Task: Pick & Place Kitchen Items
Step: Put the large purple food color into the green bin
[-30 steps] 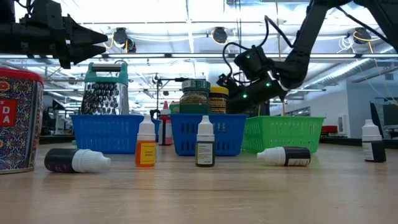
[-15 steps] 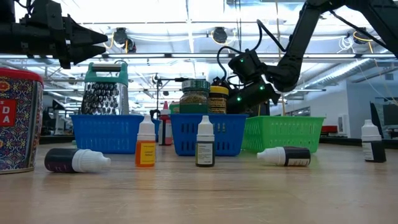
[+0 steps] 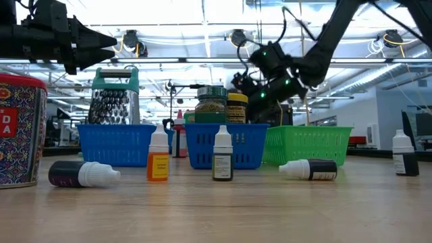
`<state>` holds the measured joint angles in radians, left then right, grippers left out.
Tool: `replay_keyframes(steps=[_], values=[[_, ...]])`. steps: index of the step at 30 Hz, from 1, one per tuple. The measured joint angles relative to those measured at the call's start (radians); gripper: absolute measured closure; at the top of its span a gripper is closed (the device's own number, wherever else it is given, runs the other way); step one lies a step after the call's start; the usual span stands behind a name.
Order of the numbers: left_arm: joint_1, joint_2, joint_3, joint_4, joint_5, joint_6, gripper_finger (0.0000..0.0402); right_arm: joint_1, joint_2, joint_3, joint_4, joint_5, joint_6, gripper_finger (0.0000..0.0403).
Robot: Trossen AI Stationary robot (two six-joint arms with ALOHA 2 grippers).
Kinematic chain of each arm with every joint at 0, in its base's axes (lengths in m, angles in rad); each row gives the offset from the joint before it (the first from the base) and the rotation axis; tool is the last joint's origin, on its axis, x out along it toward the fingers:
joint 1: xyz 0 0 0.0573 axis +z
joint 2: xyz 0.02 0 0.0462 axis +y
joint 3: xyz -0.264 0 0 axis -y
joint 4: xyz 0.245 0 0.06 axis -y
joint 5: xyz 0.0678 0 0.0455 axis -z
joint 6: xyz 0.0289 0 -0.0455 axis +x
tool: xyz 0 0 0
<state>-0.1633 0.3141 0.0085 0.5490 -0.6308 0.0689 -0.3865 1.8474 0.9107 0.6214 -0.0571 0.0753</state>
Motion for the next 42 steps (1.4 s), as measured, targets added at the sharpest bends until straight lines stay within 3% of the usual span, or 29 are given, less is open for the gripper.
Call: replay_keyframes(steps=[20, 25, 33, 42], values=[[0.000, 0.000, 0.000, 0.000, 0.000, -0.005, 0.0135, 0.166, -0.422, -0.008, -0.445, 0.003, -0.042, 0.0288], [0.000, 0.000, 0.000, 0.000, 0.000, -0.008, 0.0135, 0.207, -0.510, -0.094, -0.446, 0.008, 0.001, 0.0290], [0.000, 0.000, 0.000, 0.000, 0.000, -0.013, 0.0135, 0.269, -0.644, -0.303, -0.300, 0.122, 0.089, 0.0287], [0.000, 0.002, 0.000, 0.001, 0.000, -0.016, 0.0135, 0.324, -0.638, -0.441, -0.155, 0.197, 0.139, 0.0288]])
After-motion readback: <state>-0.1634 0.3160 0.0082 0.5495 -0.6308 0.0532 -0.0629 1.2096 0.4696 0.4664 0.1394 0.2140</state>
